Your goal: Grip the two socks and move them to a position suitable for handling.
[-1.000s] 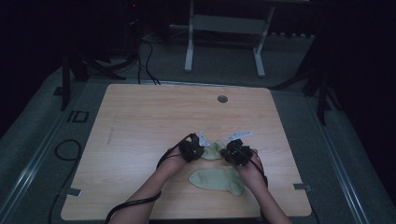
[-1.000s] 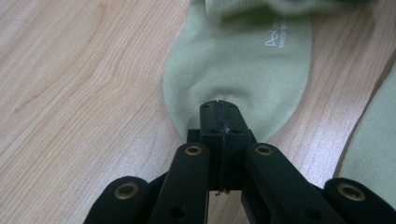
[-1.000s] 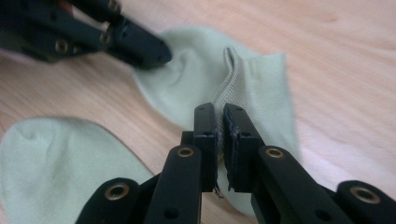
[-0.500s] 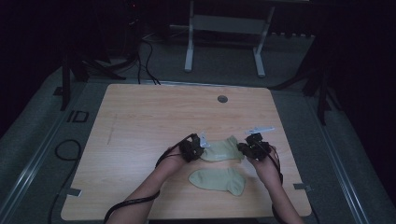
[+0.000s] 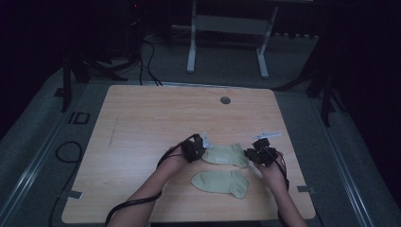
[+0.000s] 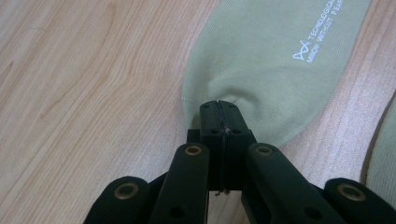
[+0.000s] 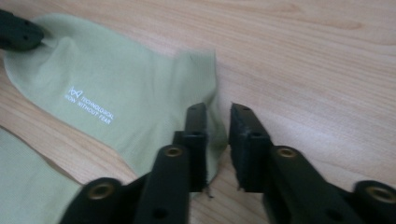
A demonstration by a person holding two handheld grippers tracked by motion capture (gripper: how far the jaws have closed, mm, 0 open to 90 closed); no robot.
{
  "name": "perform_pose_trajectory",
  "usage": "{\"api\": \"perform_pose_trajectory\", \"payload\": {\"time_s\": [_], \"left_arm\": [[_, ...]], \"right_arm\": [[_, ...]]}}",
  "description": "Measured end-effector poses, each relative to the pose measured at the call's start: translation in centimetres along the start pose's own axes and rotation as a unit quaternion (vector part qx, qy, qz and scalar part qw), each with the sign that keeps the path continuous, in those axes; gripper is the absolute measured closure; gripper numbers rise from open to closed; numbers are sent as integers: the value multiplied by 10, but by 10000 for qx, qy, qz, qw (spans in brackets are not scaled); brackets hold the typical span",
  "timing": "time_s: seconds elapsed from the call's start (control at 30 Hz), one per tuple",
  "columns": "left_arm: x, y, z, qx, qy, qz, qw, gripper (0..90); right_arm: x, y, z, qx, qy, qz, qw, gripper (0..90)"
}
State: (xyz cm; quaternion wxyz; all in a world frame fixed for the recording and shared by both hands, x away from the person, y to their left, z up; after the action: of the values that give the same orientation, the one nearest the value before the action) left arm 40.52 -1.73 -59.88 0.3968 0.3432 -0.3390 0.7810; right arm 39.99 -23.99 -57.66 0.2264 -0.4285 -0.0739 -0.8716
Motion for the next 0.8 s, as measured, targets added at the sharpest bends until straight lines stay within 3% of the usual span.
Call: {"api": "perform_pose_trajectory", "payload": {"time_s": [0.1,0.13,0.23,0.33,0.5,0.73,0.8], "left_arm": [[0,0,0,1,-10,-3,10000,892],[0,-1,0,10,-11,-21,10000,892],[0,-1,0,32,-3,-33,10000,892],[-1,-1,0,44,16,-31,10000,892],[0,-1,-1,84,68,-16,9999,892],[1,-2,-3,124,62,-39,9999,891],[1,-4,-3,221,73,-79,9997,891]], "right_arm": [[4,-2,7,90,132,-3,9999,740],[2,-6,10,190,139,21,9997,831],[-2,-9,11,227,112,75,9997,897],[-12,-11,13,253,34,124,9996,899],[-35,-10,18,318,-258,7,9992,899],[-40,-2,22,254,-242,3,9994,899],[-41,-2,25,303,-255,-41,9992,899]]}}
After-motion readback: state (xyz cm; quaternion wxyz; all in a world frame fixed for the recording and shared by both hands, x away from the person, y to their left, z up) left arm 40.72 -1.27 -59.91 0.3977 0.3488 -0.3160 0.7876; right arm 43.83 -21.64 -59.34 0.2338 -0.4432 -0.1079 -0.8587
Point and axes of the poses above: each handheld gripper's, and its own axes: x roughly backward along the jaws, z roughly out of its top, y roughly to its right, the point moved 6 cm from there along -x, roughly forward along the jaws, and after that the axes turned 2 degrees about -x, right-handed, at the moved point
